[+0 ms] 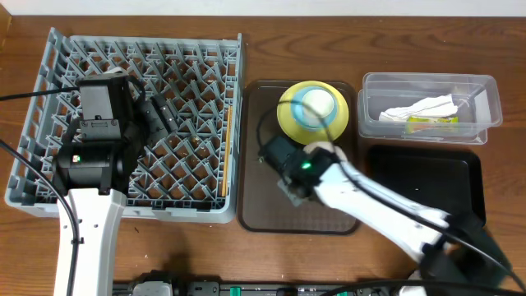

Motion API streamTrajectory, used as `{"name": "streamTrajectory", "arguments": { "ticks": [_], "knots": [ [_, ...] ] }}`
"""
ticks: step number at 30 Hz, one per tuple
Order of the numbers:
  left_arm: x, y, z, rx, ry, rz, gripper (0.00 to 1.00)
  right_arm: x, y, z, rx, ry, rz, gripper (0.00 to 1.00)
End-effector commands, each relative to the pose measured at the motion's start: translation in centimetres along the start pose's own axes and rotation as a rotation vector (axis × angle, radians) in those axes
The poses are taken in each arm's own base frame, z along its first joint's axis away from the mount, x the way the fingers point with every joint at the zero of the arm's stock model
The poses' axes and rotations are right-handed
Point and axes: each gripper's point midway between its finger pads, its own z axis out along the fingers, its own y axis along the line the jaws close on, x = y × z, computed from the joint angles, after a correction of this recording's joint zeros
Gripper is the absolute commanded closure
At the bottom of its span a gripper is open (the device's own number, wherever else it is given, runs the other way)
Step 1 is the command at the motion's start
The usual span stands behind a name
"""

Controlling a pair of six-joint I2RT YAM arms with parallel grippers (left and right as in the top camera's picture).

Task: Sort waste into correct bins and load items into the dishwasher
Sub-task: 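Carry the bowl over the black tray and tip out the food scraps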

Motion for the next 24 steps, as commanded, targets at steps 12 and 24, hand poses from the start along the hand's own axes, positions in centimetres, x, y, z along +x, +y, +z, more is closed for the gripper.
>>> {"name": "streamTrajectory", "arguments": {
  "ticks": [12, 24],
  "knots": [
    [-0.8, 0.0, -0.7, 0.001, -0.025, -0.006, 0.11, -0.7, -10.7, -12.1, -0.334, -0.3, 0.56, 0.99],
    [-0.8, 0.0, -0.7, 0.001, -0.025, -0.006, 0.12, 3.1, -17.5, -12.8, -0.517, -0.356, 0.868, 0.99]
  ]
}}
